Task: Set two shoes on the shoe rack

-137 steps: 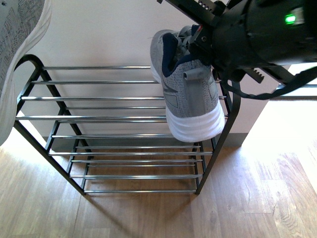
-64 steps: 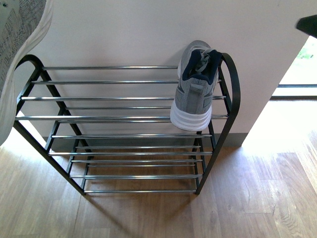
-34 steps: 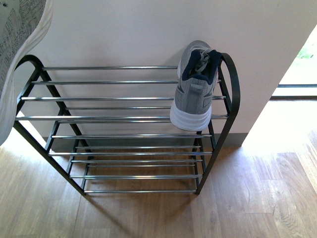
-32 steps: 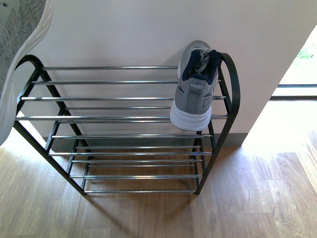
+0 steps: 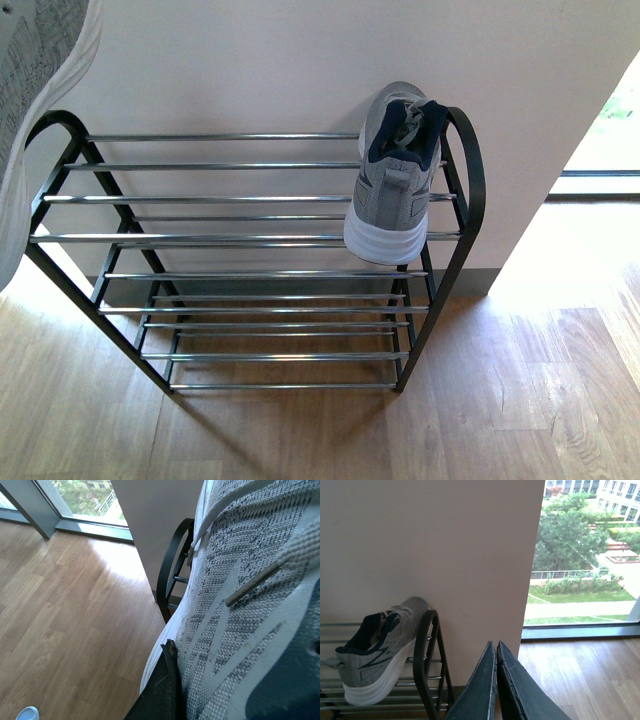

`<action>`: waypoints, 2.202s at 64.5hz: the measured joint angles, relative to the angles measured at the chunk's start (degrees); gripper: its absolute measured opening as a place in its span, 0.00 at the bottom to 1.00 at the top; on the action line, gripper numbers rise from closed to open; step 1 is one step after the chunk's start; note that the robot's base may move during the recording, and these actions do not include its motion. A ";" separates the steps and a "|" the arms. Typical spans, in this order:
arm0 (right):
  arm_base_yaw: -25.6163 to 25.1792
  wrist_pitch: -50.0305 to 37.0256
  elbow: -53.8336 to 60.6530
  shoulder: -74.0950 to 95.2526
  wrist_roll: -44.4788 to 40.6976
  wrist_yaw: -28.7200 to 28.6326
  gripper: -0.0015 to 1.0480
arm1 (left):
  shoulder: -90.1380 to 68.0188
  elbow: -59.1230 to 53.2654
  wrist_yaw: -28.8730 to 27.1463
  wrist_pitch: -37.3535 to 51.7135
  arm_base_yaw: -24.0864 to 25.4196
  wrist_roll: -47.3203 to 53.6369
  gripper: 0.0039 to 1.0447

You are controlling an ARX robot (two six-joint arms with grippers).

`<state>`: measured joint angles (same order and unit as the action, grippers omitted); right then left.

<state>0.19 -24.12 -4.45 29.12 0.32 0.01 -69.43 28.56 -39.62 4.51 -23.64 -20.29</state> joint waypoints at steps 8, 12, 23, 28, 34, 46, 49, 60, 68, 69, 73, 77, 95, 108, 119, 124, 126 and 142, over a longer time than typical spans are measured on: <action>-0.07 1.77 0.87 -2.89 -0.02 -0.02 0.02 | 0.00 0.00 -0.02 0.00 0.00 0.00 0.01; -0.04 2.73 1.38 -4.31 -0.02 -0.02 0.02 | 0.00 0.00 -0.02 0.00 0.00 0.00 0.01; -0.07 5.20 2.32 -7.72 0.00 -0.02 0.02 | 0.00 0.00 0.00 0.00 0.00 0.00 0.01; -0.07 4.48 3.37 -8.83 -0.02 0.00 0.02 | 0.00 0.00 -0.02 0.00 0.00 0.00 0.01; -0.07 5.40 3.37 -10.34 -0.02 -0.02 0.02 | 0.00 0.00 -0.04 0.00 0.00 0.00 0.01; -0.09 8.81 3.37 -13.86 -0.02 -0.02 0.02 | 0.00 0.00 -0.02 0.00 0.00 0.00 0.01; -0.09 9.73 3.37 -14.73 -0.02 -0.02 0.02 | 0.00 0.00 -0.02 0.00 0.00 0.00 0.01; -0.09 12.24 3.37 -17.27 0.00 0.00 0.02 | -0.50 0.00 -2.29 0.57 -0.37 -1.81 0.01; -0.09 13.68 3.37 -18.73 -0.02 0.00 0.02 | -6.64 2.69 -2.82 1.55 -0.02 -10.82 0.01; -0.09 13.88 3.37 -18.99 -0.02 -0.02 0.02 | -8.28 3.61 -1.95 1.66 0.15 -12.59 0.01; -0.09 17.22 3.34 -21.53 -0.02 0.02 0.02 | -12.87 6.19 1.66 3.17 0.44 -16.41 0.01; -0.09 22.91 3.34 -26.10 -0.02 0.04 0.02 | -19.02 10.56 6.67 3.80 0.46 -20.96 0.01; -0.09 24.04 3.34 -28.74 -0.02 -0.02 0.02 | -44.13 35.01 25.44 0.04 -2.58 -26.86 0.01; -0.09 24.04 3.34 -28.81 -0.02 0.00 0.02 | -57.37 52.35 29.83 -9.90 -3.30 -25.24 0.01; -0.09 24.04 3.34 -28.81 -0.02 0.00 0.02 | -62.29 60.08 31.58 -15.80 -3.19 -23.82 0.01; -0.09 24.04 3.34 -28.81 -0.02 0.00 0.02 | -63.21 61.75 31.67 -17.05 -3.26 -23.39 0.01; -0.09 24.04 3.34 -28.81 -0.02 0.00 0.02 | -63.58 62.38 31.76 -17.75 -3.23 -23.08 0.01; -0.09 24.04 3.34 -28.81 -0.02 0.00 0.02 | -63.89 63.04 31.89 -18.40 -3.23 -22.56 0.01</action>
<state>0.10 -0.08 -1.10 0.32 0.30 0.01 -133.32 91.59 -7.73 -13.89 -26.87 -42.85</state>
